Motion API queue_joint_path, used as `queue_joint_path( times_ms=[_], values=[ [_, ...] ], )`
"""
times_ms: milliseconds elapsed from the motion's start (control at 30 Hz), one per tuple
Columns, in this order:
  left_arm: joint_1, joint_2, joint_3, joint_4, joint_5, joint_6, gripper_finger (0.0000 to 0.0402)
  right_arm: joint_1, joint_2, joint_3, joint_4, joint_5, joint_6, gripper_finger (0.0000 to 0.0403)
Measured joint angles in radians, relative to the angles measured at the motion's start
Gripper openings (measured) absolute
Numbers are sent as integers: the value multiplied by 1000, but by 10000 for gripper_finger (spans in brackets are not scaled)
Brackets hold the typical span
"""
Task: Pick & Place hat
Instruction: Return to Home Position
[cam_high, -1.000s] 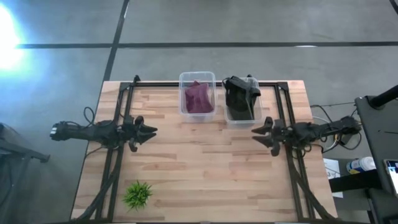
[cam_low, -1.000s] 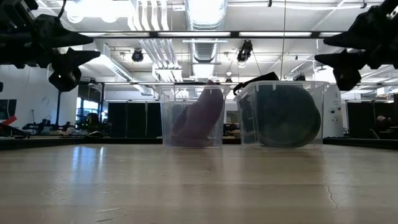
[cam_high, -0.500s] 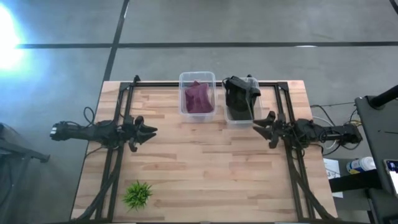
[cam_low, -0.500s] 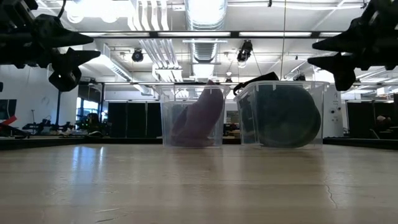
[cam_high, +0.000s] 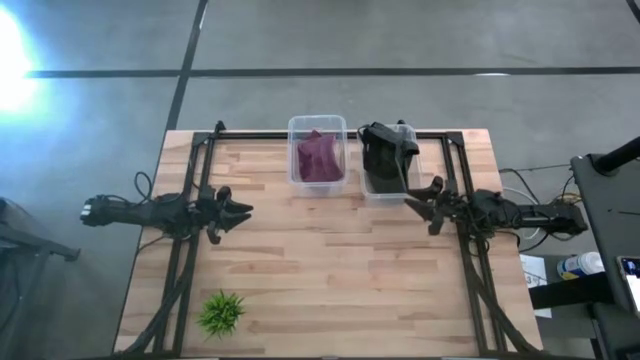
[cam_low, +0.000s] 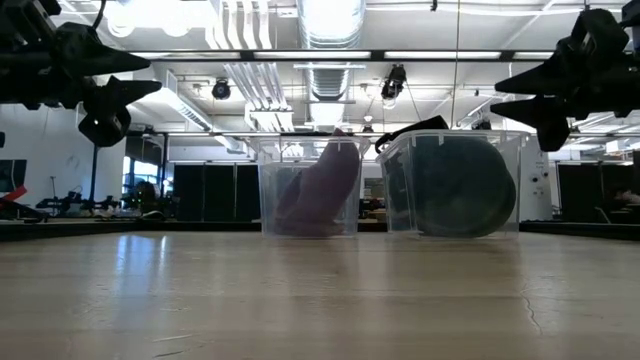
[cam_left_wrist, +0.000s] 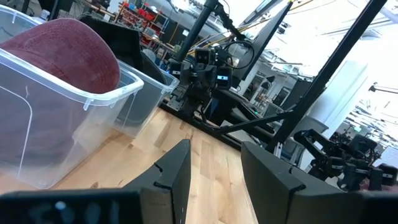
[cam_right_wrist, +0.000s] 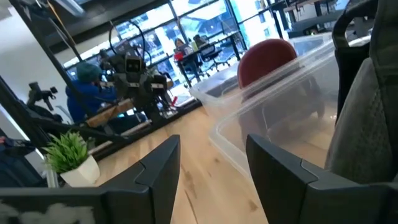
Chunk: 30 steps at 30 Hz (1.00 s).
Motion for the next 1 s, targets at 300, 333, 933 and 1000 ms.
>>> queue_joint_path(
  times_ms=[300, 333, 933, 1000],
  values=[
    [0, 0, 0, 0, 0, 0, 135, -3, 10, 0, 3, 24, -37, 177],
    [0, 0, 0, 0, 0, 0, 135, -3, 11, 0, 11, 22, -55, 178],
    [0, 0, -1, -2, 0, 0, 135, -2, 12, 0, -40, -246, -378, 171],
    [2, 0, -1, -2, 1, 0, 135, -2, 12, 0, -39, -245, -358, 170]
  ],
)
